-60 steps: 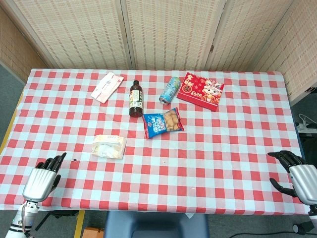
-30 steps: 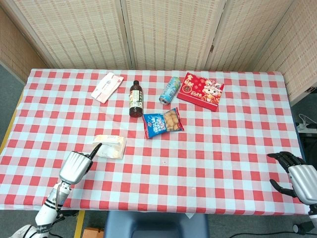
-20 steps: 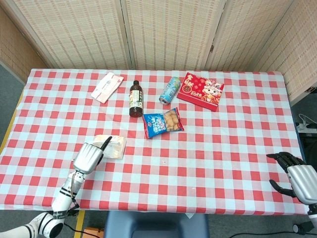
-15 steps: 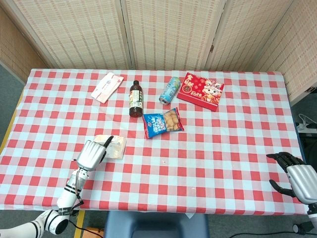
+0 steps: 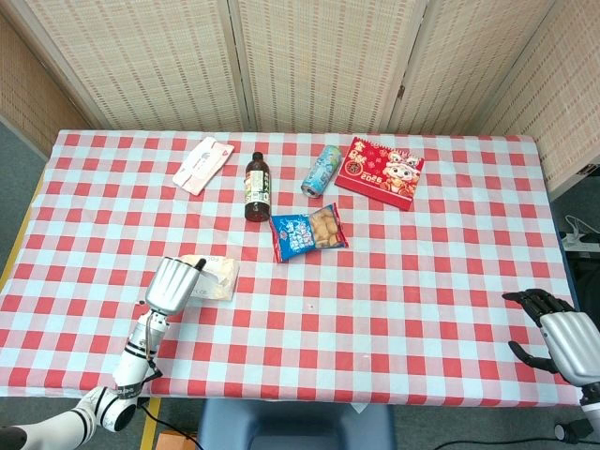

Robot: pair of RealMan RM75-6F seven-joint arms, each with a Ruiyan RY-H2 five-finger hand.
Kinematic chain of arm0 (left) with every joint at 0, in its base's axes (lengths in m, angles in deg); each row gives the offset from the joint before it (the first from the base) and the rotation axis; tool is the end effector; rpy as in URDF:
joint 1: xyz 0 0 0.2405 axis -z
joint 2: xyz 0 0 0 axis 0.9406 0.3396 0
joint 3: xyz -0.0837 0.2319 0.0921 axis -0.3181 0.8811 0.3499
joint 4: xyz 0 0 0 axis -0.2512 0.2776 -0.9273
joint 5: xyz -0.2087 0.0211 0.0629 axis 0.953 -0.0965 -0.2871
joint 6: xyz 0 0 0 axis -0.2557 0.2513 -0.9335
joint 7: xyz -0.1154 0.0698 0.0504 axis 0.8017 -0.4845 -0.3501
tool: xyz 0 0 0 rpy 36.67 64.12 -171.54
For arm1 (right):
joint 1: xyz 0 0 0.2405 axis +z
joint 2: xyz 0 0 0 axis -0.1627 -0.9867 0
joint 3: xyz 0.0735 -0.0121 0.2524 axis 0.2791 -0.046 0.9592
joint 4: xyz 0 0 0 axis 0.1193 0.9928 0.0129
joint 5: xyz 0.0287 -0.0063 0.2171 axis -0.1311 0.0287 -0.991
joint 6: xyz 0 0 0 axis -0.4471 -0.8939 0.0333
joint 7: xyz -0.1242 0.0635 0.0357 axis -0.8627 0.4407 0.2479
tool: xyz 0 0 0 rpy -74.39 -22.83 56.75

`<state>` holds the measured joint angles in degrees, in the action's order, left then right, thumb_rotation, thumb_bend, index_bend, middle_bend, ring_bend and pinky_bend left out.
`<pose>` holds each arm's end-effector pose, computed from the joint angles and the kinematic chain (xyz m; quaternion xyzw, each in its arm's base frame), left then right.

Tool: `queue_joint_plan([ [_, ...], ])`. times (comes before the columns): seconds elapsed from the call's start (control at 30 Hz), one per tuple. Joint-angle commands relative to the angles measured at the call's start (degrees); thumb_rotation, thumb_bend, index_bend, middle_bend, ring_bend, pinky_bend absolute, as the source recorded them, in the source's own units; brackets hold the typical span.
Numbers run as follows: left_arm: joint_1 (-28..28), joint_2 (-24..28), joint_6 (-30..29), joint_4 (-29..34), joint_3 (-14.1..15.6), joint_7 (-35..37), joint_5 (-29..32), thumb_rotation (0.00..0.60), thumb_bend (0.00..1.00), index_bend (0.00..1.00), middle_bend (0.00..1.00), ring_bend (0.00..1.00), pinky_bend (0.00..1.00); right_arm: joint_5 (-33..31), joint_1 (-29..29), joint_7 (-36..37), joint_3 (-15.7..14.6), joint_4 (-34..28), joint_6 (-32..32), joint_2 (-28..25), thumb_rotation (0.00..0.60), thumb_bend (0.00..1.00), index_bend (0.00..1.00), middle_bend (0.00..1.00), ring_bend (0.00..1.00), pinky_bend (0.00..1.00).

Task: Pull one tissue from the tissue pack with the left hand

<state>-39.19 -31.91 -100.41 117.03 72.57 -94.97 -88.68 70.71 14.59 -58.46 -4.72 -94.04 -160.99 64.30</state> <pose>-0.2190 0.3320 -0.0218 -0.7217 -0.1146 -0.3733 0.5715 -0.3061 -0.1603 0.1954 0.6477 -0.4332 0.3328 0.5310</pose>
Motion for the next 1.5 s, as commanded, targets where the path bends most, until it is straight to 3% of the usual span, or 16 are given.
queue_joint_plan([
  [0.03,-0.2,5.2,-1.7,6.6,0.4,-1.0,-1.2,0.6,0.56,0.62,0.92,0.91,0.94,0.0,0.0,-0.2,-0.1,-0.1,0.1,-0.1,0.6,0.19,0.24,0.24,0.14,0.29],
  [0.27,-2.8,22.6,-0.8,25.2,1.7,-3.4,-0.8,0.6,0.57,0.63,0.92,0.91,0.94,0.1,-0.1,-0.7,-0.3,-0.3,0.2,-0.3,0.6,0.19,0.24,0.24,0.14,0.29],
  [0.47,-7.4,31.8,-4.7,31.2,3.2,-3.9,-0.2,0.6,0.57,0.64,0.92,0.91,0.94,0.1,0.1,-1.6,-0.4,-0.6,0.7,-0.3,0.6,0.19,0.24,0.24,0.14,0.29],
  [0.67,-12.6,30.8,-10.4,27.1,4.0,-5.2,1.8,0.6,0.57,0.64,0.93,0.91,0.94,-0.2,0.3,-2.8,-0.5,-0.9,1.5,-0.2,0.6,0.19,0.24,0.24,0.14,0.29],
  [0.83,-15.1,26.4,-14.6,20.5,4.4,-5.7,1.5,0.6,0.57,0.64,0.89,0.9,0.93,-0.7,0.5,-3.3,-0.5,-1.0,2.0,0.0,0.6,0.19,0.24,0.24,0.14,0.29],
  [0.97,-17.4,22.7,-17.2,16.2,5.5,-3.5,1.1,0.6,0.52,0.51,0.75,0.83,0.89,-0.9,0.6,-3.5,-0.5,-1.2,2.2,0.0,0.6,0.19,0.24,0.24,0.14,0.29],
  [1.13,-19.9,21.0,-16.6,16.6,7.3,-0.7,2.2,0.6,0.45,0.22,0.42,0.56,0.72,-1.2,0.7,-3.8,-0.5,-1.2,2.5,0.1,0.6,0.19,0.24,0.24,0.14,0.29],
  [1.23,-20.6,21.1,-14.9,18.2,7.9,0.4,3.2,0.6,0.44,0.12,0.29,0.43,0.66,-1.1,0.8,-4.1,-0.6,-1.3,2.8,0.1,0.6,0.19,0.24,0.24,0.14,0.29],
  [1.5,-21.3,22.2,-15.8,20.0,8.5,2.7,1.1,0.6,0.44,0.09,0.25,0.38,0.64,-1.1,0.9,-3.6,-0.5,-1.2,2.7,0.0,0.6,0.19,0.24,0.24,0.14,0.29],
])
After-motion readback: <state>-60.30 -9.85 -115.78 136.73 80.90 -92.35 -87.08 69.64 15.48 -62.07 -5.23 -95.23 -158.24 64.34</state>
